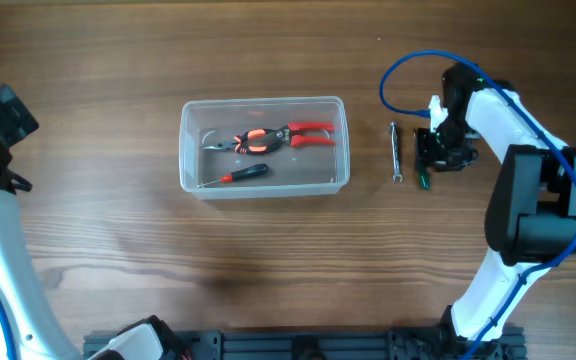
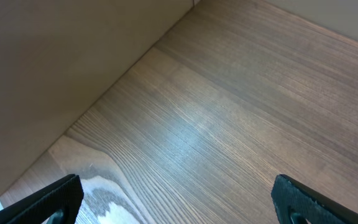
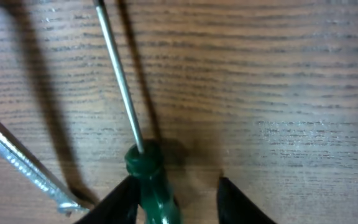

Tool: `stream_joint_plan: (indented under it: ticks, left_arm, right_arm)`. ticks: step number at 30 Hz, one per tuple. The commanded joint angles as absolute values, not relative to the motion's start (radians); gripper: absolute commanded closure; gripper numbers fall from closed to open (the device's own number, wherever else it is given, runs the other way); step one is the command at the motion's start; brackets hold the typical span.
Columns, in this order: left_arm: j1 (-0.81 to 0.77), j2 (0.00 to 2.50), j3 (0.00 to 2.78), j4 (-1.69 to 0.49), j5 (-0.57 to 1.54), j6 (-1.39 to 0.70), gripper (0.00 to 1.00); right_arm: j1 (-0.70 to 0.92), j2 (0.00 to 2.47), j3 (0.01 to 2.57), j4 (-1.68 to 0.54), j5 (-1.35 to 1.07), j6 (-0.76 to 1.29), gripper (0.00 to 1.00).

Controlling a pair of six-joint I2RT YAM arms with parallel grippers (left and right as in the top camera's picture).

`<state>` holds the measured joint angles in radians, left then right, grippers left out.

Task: Pack container
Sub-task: 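Grasp the green screwdriver by its handle with the right gripper, then place the green screwdriver into the container and release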

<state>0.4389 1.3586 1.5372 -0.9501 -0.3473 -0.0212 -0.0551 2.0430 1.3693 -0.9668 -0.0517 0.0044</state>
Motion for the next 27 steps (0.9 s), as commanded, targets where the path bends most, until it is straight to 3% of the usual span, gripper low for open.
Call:
stream_joint_plan:
  ticks: [1, 3, 6, 14, 20, 23, 27]
  left_arm:
    - [0.445, 1.364, 1.536, -0.95, -0.356, -0.034, 0.0]
    - [0.445, 1.364, 1.536, -0.95, -0.356, -0.034, 0.0]
    - [0.445, 1.364, 1.536, -0.95, -0.356, -0.034, 0.0]
    - [0.445, 1.364, 1.536, -0.95, -0.356, -0.034, 0.0]
    - [0.445, 1.364, 1.536, -0.95, -0.356, -0.034, 0.0]
    - [0.445, 1.364, 1.536, -0.95, -0.356, -0.034, 0.0]
    - [0.445, 1.364, 1.536, -0.95, -0.356, -0.034, 0.0]
  right_arm:
    - [-0.045, 2.039, 1.322, -0.945, -0.044, 0.001, 0.63]
    - [-0.038, 2.039, 1.293, -0.927, -0.022, 0.001, 0.66]
    - [-0.036, 2.039, 1.28, -0.92, -0.025, 0.004, 0.96]
    - [-0.037, 1.997, 1.411, -1.004, -0.038, 0.0, 0.96]
    - [0.01, 1.831, 1.829, -1.203, -0.166, -0.008, 0.96]
    - [0.115, 1.752, 1.967, -1.199, -0.303, -0.067, 0.96]
    - [0.382, 1.711, 1.975, -1.137, -0.349, -0.255, 0.96]
